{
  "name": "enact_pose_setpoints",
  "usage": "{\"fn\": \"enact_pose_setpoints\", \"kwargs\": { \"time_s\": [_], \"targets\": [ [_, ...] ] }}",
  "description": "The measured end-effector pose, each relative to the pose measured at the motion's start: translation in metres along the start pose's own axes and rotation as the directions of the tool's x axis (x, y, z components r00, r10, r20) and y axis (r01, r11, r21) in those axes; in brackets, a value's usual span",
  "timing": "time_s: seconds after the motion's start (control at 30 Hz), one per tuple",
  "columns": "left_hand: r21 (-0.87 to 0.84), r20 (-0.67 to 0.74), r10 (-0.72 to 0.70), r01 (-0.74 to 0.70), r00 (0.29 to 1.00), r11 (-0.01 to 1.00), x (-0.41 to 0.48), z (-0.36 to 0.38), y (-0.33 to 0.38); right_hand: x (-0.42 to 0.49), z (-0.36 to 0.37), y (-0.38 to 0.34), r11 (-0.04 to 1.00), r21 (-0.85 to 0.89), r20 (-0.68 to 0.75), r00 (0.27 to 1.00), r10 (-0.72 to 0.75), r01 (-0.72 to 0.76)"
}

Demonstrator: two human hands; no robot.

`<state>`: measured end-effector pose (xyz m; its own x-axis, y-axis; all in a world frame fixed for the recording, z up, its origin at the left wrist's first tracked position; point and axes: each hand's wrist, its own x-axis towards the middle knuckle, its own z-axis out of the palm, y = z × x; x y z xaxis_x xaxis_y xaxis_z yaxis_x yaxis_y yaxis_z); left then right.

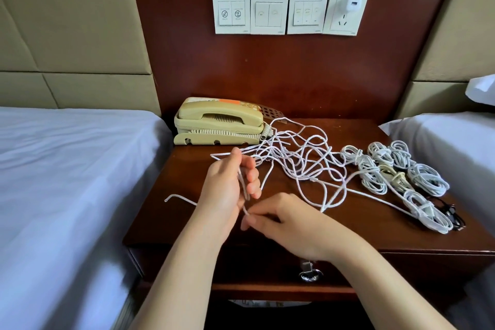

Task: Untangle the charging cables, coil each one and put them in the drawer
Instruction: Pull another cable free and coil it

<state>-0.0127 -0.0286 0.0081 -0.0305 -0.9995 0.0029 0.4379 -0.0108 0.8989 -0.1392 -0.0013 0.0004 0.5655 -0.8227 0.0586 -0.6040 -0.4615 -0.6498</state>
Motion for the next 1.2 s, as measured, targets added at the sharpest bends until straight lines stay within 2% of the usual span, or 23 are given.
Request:
{"fn": "enact_pose_setpoints", "kwargs": {
  "time_s": [0.1,0.13,0.23,0.33,0.47,0.6,0.77,0.93,1.2],
  "targets": [
    [0.388,-0.068,0.173,-0.133,0.983,0.912,0.004,-0.009,-0.003,0.000,0.000,-0.009,0.998,0.017,0.002,0.999,-0.054,0.053],
    [0.463,-0.078,0.210,-0.151,0.975,0.873,0.005,-0.013,-0.002,0.000,-0.001,-0.012,0.996,0.030,-0.012,0.997,-0.081,0.081],
    [0.508,-0.106,0.230,-0.146,0.967,0.849,0.009,-0.021,0.001,0.002,-0.007,-0.016,0.985,0.090,-0.118,0.983,-0.139,0.150],
    [0.551,-0.082,0.174,-0.101,0.981,0.828,0.011,-0.025,0.002,0.004,-0.015,-0.018,0.953,0.201,-0.267,0.949,-0.171,0.228],
    [0.443,0.073,0.016,-0.047,0.997,0.895,0.003,-0.020,0.002,0.014,-0.015,-0.010,0.888,0.344,-0.396,0.904,-0.159,0.306],
    [0.307,0.226,-0.167,0.093,0.960,0.947,-0.007,-0.008,0.006,0.024,-0.012,0.002,0.894,0.353,-0.503,0.862,-0.066,0.275],
    [0.277,0.333,-0.175,0.081,0.927,0.957,-0.015,-0.001,0.007,0.027,-0.014,0.006,0.883,0.364,-0.587,0.809,-0.031,0.297],
    [0.277,0.432,-0.261,0.148,0.863,0.949,-0.017,-0.006,0.010,0.028,-0.011,0.009,0.868,0.404,-0.566,0.824,-0.012,0.290],
    [0.291,0.459,-0.308,0.187,0.833,0.938,-0.019,-0.002,0.010,0.024,-0.010,0.010,0.859,0.369,-0.642,0.766,-0.040,0.355]
  ]
}}
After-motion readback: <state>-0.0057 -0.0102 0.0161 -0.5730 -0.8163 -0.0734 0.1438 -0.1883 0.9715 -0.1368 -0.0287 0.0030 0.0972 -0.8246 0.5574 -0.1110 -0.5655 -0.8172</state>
